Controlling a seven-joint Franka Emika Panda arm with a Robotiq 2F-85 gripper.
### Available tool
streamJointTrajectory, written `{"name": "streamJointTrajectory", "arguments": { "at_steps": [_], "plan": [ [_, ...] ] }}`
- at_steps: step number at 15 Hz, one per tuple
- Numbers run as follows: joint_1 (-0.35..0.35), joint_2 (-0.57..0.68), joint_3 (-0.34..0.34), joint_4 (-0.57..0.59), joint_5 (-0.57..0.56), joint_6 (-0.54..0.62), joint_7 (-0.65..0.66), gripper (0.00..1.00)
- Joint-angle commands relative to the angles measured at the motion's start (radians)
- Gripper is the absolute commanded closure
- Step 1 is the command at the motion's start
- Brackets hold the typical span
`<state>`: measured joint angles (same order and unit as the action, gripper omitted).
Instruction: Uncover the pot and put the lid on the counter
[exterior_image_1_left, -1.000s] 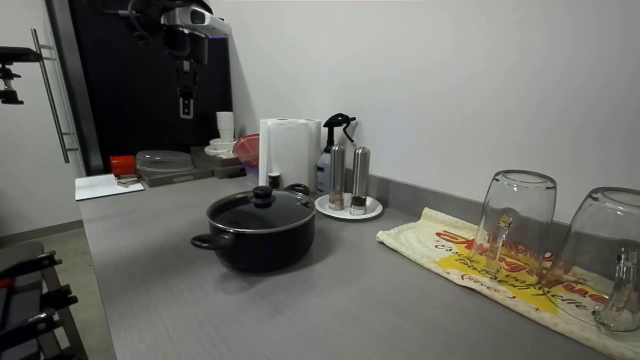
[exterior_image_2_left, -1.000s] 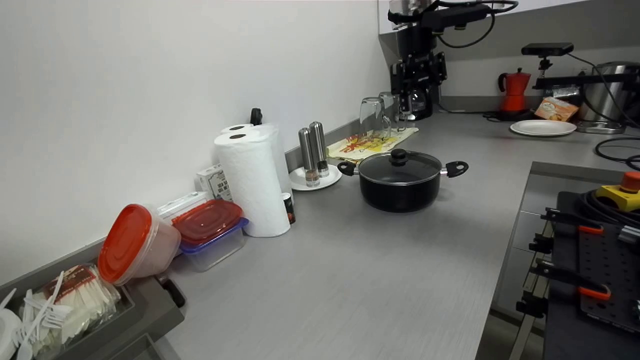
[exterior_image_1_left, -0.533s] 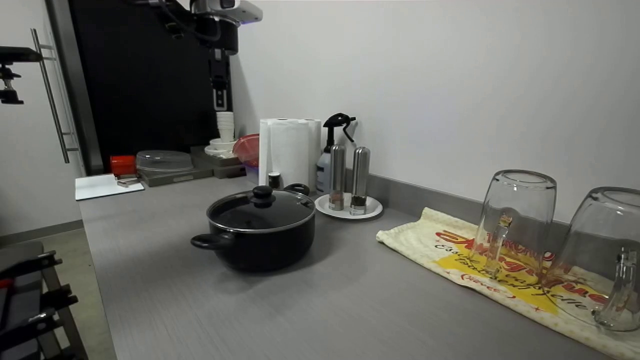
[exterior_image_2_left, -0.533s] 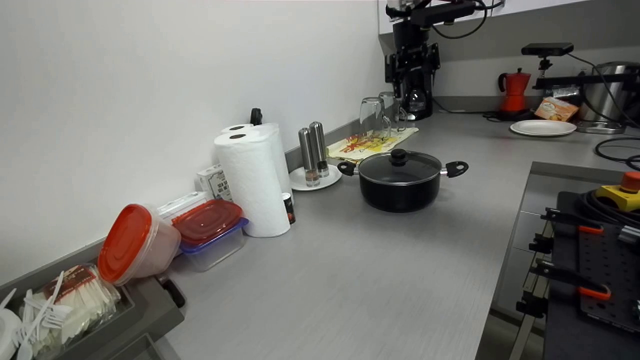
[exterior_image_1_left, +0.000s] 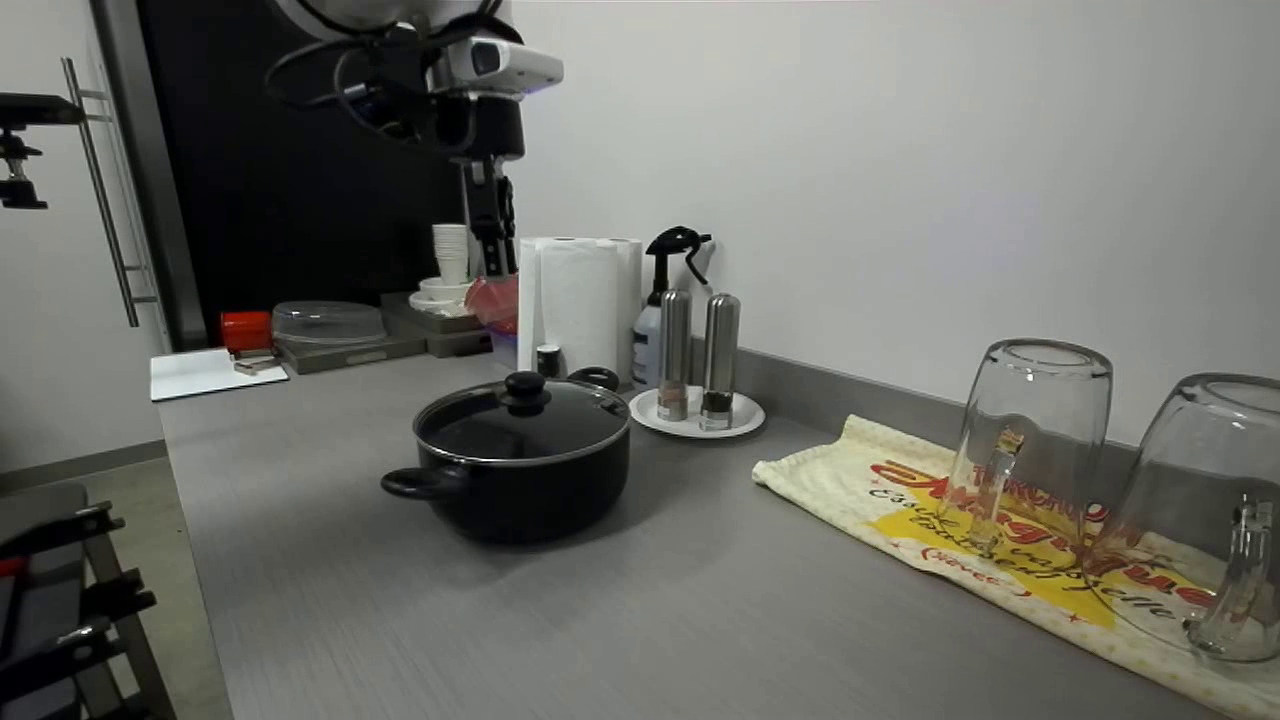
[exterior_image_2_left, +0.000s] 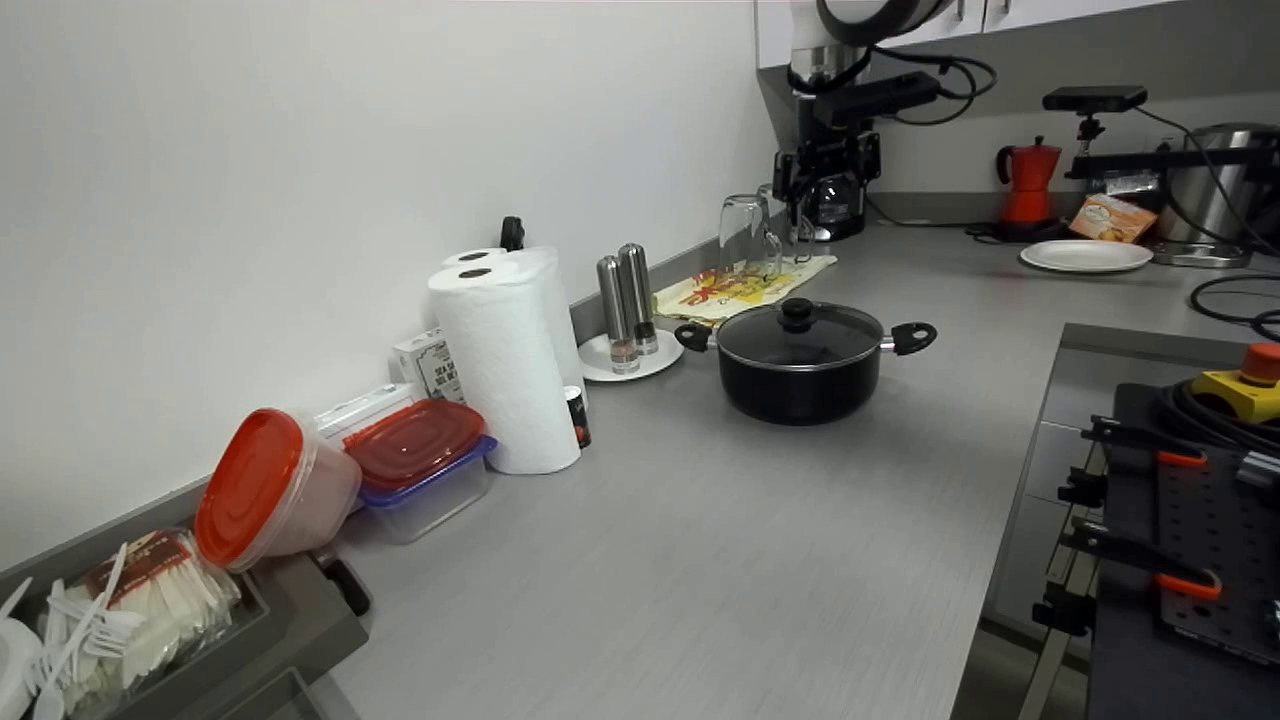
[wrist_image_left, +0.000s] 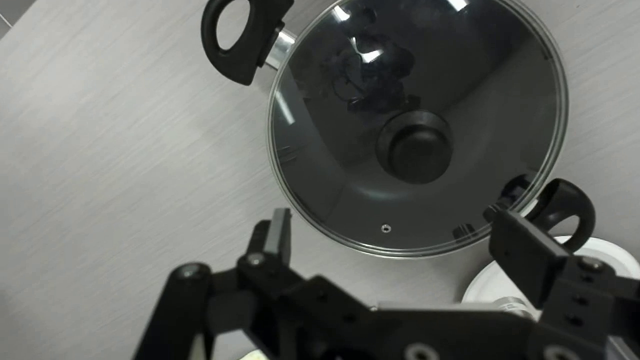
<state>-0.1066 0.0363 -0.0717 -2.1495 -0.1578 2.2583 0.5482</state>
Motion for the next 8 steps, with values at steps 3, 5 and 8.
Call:
{"name": "streamJointTrajectory", "arguments": {
  "at_steps": [3,5,8],
  "plan": [
    [0.034,0.092,-0.014,-0.082,-0.048,0.174,0.153,0.0],
    [0.059,0.14,-0.014,-0.073,-0.063,0.212,0.193,0.0],
    [0.102,0.225,-0.02,-0.009,-0.078,0.239,0.225,0.0]
  ]
}}
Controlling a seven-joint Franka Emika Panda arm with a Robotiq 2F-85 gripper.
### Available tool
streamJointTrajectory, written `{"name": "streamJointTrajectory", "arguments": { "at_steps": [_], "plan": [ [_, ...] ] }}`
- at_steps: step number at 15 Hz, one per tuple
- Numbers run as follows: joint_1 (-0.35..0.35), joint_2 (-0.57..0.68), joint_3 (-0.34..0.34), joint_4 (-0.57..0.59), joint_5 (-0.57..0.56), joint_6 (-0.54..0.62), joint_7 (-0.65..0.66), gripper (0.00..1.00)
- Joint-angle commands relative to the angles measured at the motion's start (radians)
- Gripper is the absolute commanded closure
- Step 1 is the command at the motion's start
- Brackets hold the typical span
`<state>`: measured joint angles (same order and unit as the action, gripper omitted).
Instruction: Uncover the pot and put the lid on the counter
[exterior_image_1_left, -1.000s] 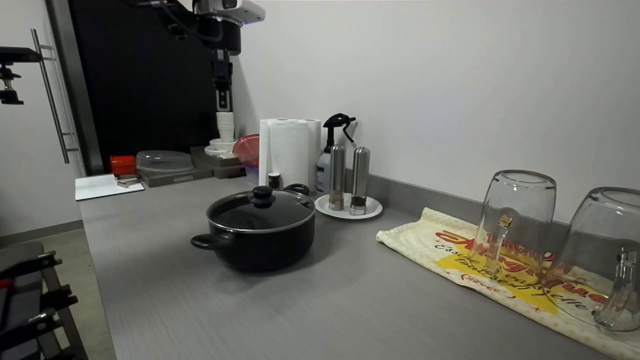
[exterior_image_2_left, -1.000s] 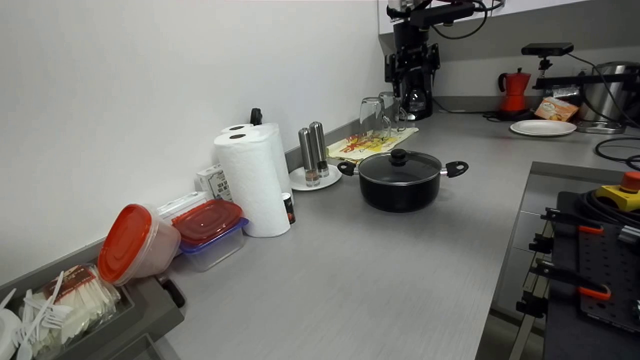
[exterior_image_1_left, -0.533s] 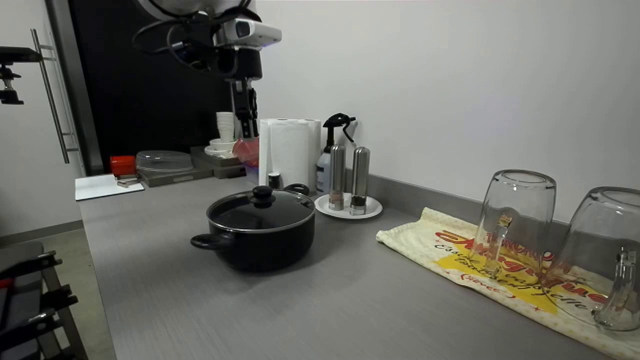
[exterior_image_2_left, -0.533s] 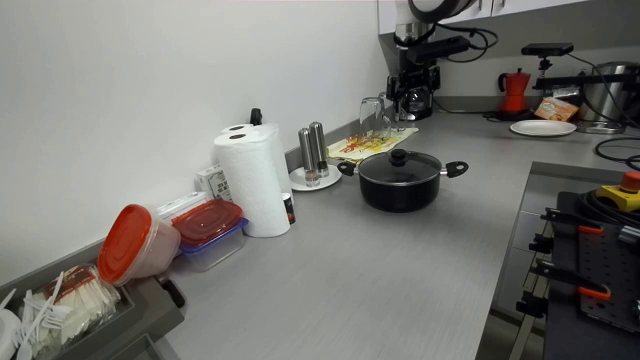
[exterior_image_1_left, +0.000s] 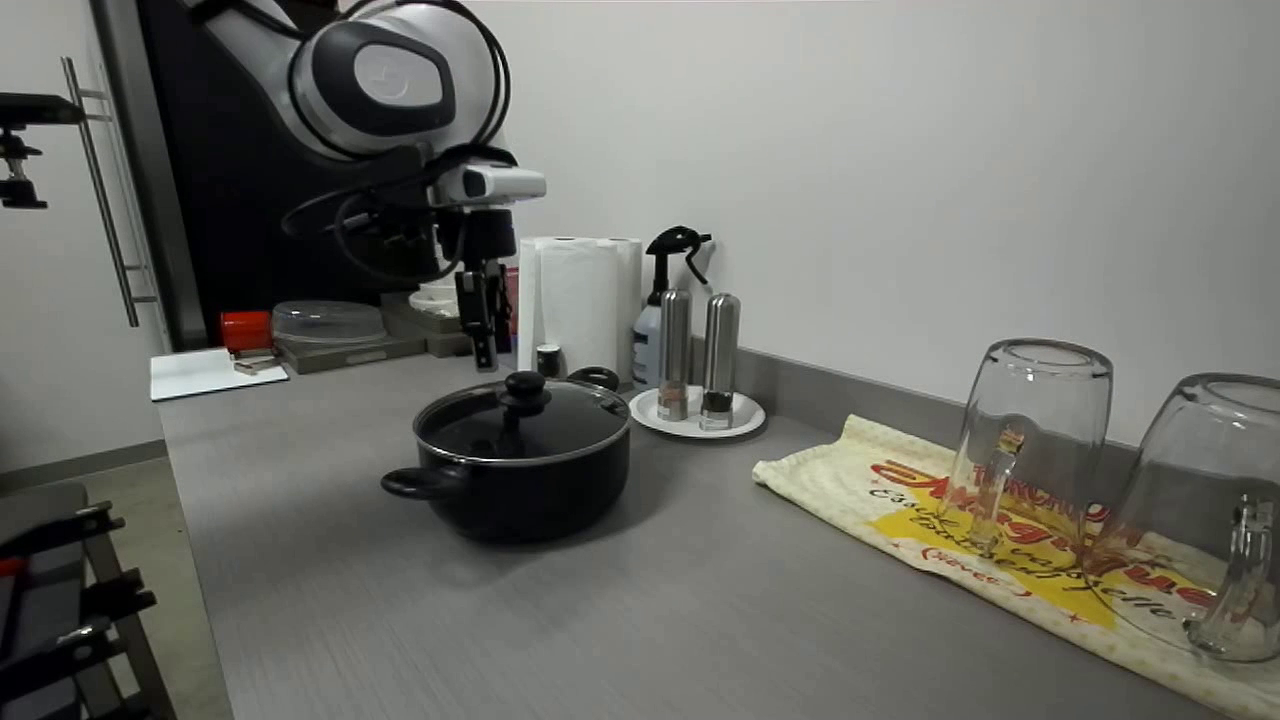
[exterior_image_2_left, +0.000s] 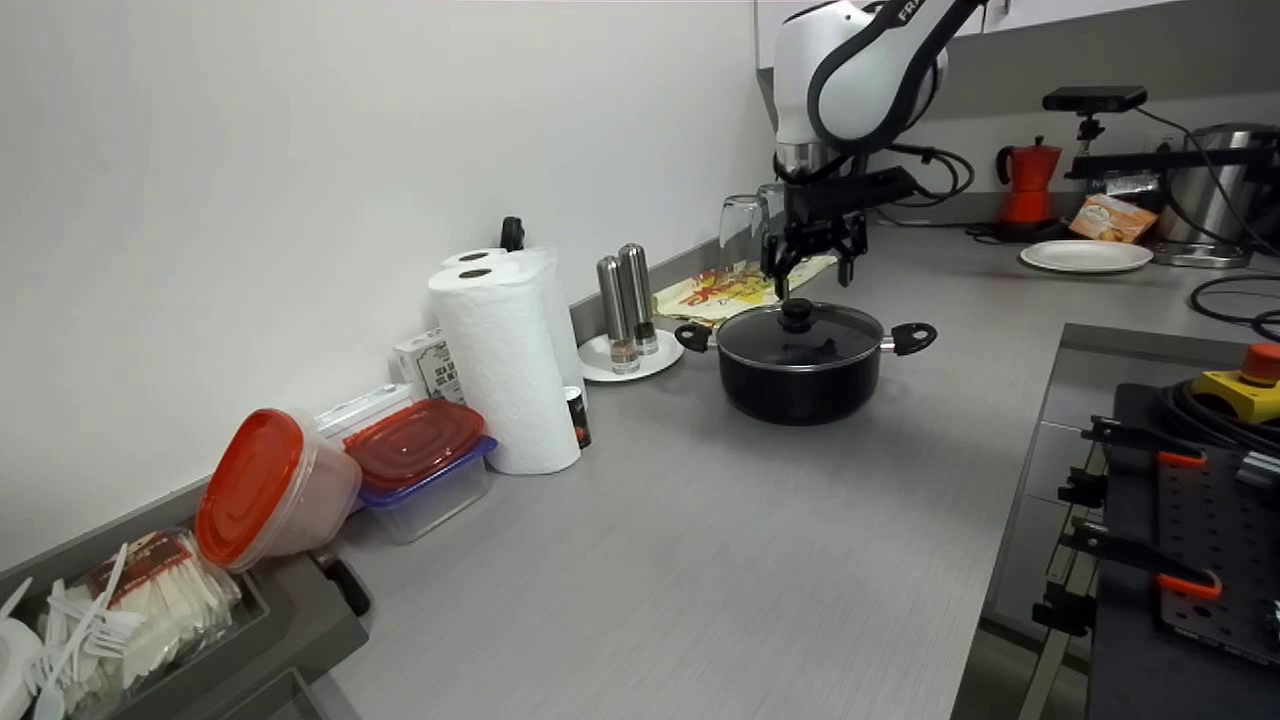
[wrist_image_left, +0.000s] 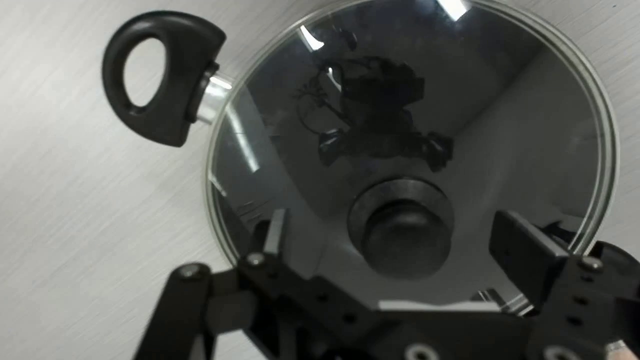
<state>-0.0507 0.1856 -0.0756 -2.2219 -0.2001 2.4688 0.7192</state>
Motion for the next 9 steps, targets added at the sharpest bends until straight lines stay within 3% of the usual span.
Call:
{"name": "streamJointTrajectory", "arguments": {
  "at_steps": [1,3,4,9],
  "plan": [
    [0.059,0.103,-0.02,0.091,-0.037,0.028,0.058,0.0],
    [0.081,0.148,-0.028,0.142,-0.039,0.015,0.056,0.0],
    [0.072,0.092,-0.025,0.074,0.002,0.018,0.021,0.0],
    [0.077,0.107,-0.032,0.084,0.004,0.018,0.02,0.0]
  ]
}}
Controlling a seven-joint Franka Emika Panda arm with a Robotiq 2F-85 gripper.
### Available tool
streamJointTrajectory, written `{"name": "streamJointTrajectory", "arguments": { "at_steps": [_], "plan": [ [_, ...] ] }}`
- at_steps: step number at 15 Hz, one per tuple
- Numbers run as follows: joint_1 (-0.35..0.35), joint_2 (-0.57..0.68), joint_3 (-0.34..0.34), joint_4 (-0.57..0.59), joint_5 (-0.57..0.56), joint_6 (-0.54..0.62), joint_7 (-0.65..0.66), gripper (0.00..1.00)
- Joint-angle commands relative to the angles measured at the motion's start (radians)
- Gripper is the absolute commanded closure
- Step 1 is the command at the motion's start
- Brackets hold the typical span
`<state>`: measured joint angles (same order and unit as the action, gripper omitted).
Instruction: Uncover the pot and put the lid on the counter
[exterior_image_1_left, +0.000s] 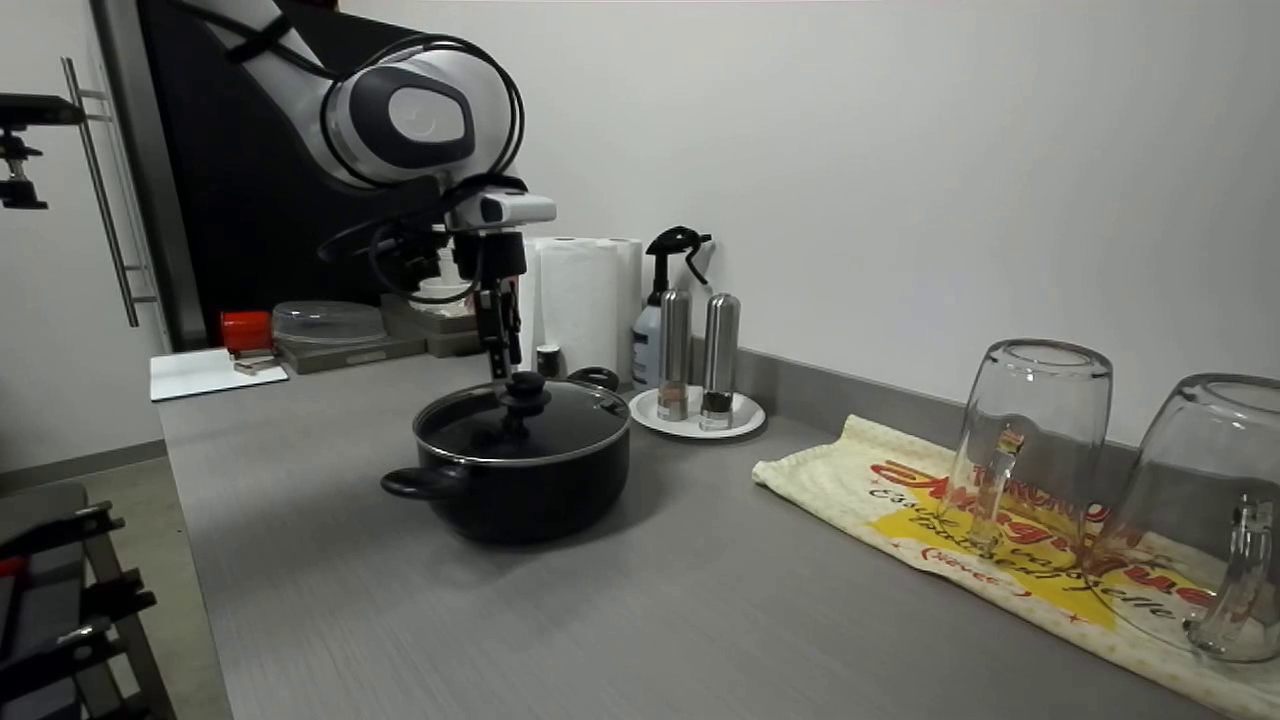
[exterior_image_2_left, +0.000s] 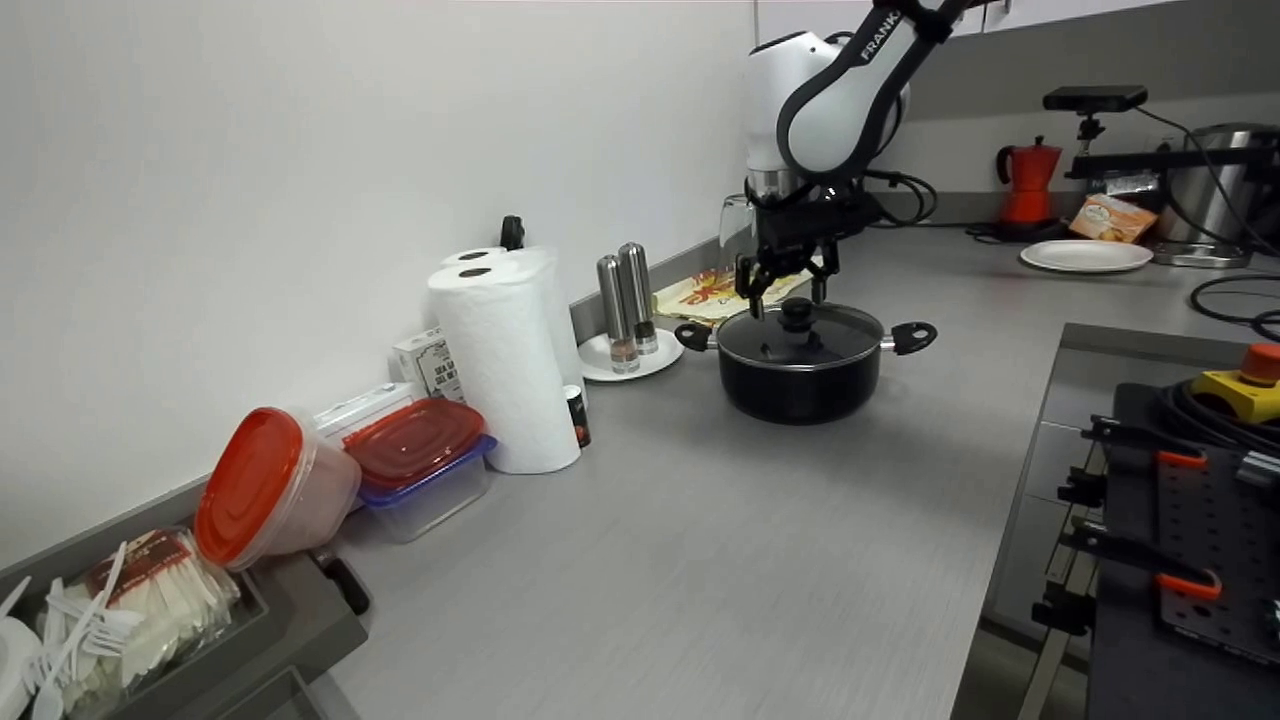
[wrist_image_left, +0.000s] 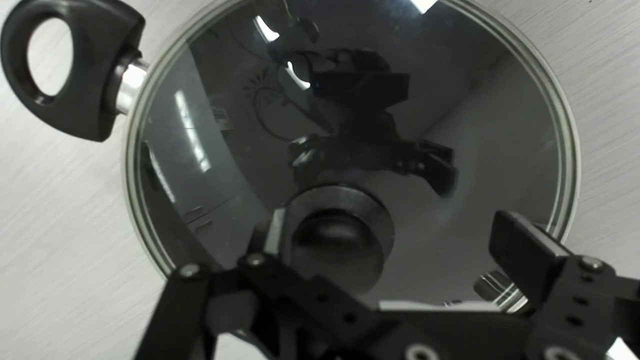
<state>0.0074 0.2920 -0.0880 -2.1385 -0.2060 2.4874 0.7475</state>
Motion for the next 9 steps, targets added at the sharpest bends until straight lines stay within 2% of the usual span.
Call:
{"name": "streamJointTrajectory", "arguments": {
  "at_steps": [1,9],
  "plan": [
    [0.019,0.0,-0.021,0.001,0.01,-0.001,-0.008,0.0],
    [0.016,-0.005,-0.041,0.001,-0.001,-0.004,-0.002,0.0]
  ]
}}
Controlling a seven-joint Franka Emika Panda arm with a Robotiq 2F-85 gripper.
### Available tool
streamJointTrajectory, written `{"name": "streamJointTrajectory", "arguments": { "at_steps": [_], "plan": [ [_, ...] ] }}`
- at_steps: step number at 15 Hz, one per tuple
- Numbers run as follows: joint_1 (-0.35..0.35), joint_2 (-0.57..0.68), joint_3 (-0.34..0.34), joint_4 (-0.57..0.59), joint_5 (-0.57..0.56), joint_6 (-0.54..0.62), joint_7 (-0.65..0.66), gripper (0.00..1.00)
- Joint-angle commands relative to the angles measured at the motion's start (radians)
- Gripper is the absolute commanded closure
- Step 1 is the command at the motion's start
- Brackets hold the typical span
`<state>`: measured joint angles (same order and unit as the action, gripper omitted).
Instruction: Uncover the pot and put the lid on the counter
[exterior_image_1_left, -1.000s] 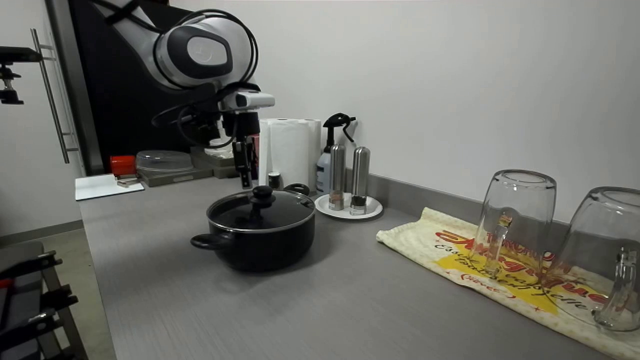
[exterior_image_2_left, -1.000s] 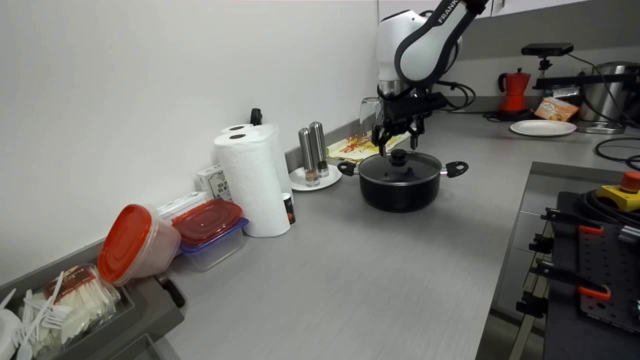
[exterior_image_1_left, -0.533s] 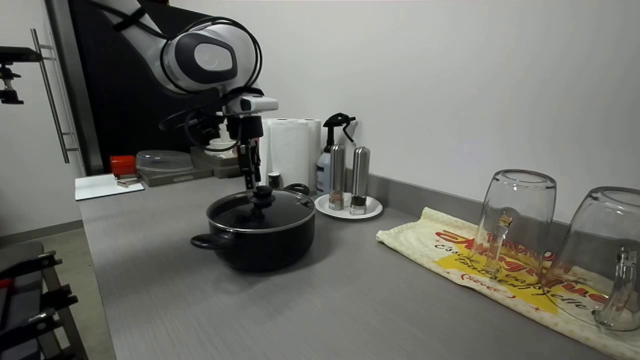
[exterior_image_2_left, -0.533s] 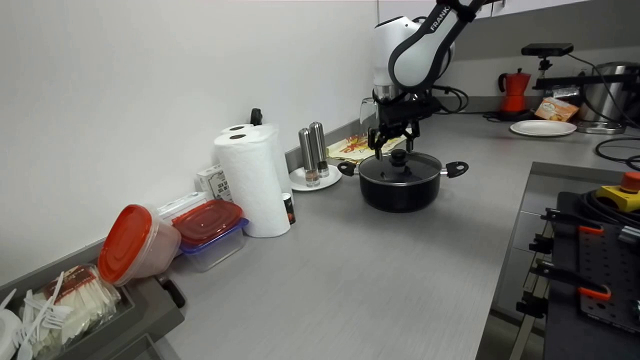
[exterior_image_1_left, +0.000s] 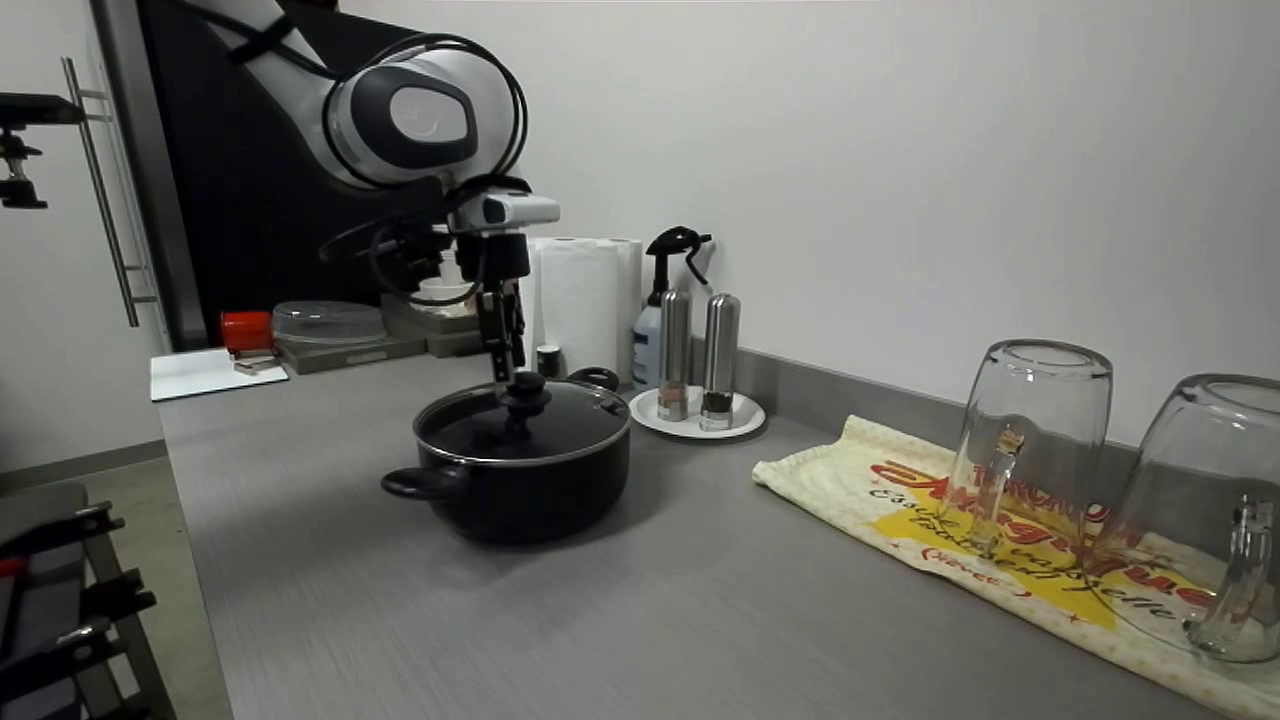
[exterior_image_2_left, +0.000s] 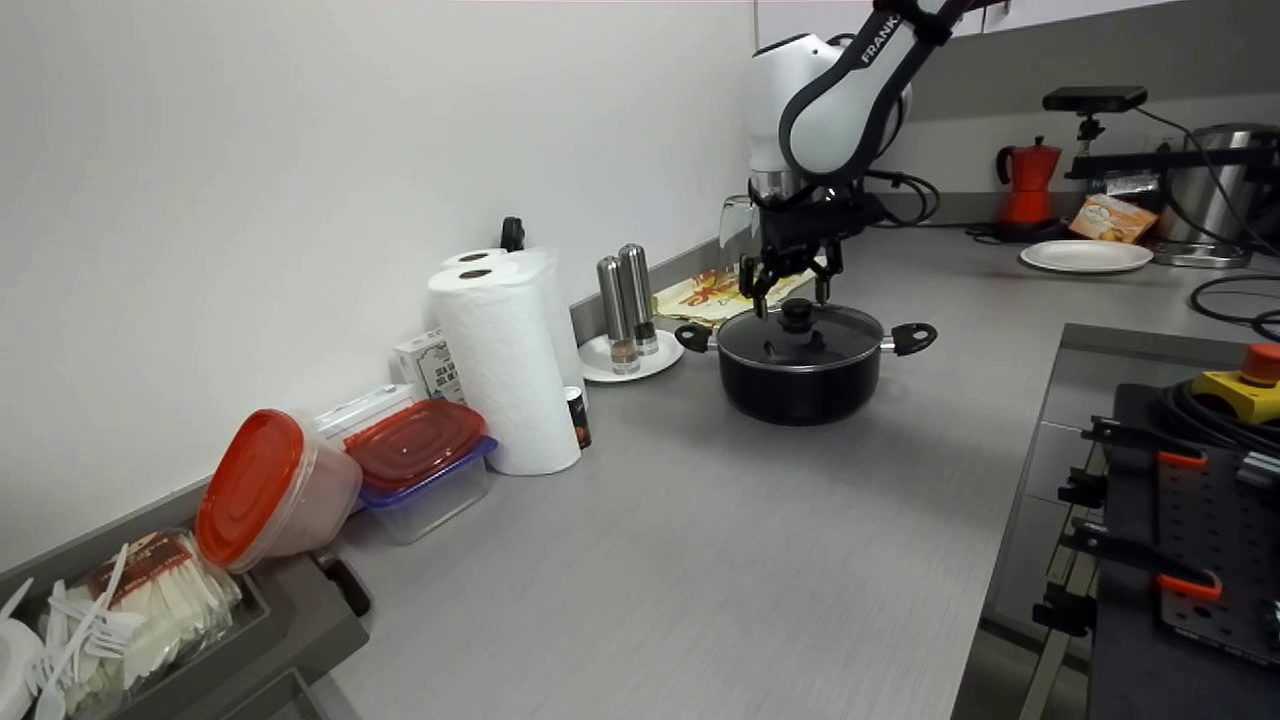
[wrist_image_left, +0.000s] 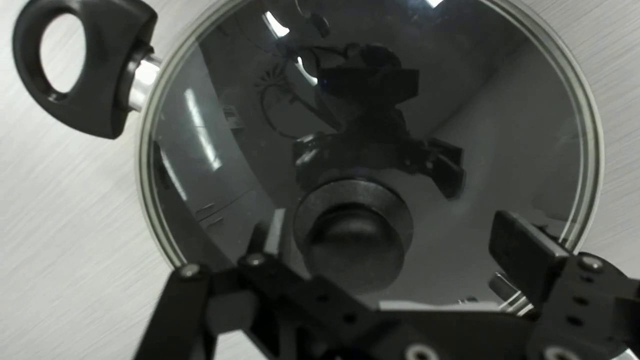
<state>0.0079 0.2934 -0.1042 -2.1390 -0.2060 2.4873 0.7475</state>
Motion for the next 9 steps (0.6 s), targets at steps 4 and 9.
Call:
{"name": "streamJointTrajectory", "arguments": {
  "at_steps": [4,9],
  "plan": [
    [0.014,-0.005,-0.035,0.002,0.001,-0.003,-0.002,0.0],
    [0.016,-0.001,-0.04,-0.002,-0.003,0.001,0.001,0.28]
  ]
}}
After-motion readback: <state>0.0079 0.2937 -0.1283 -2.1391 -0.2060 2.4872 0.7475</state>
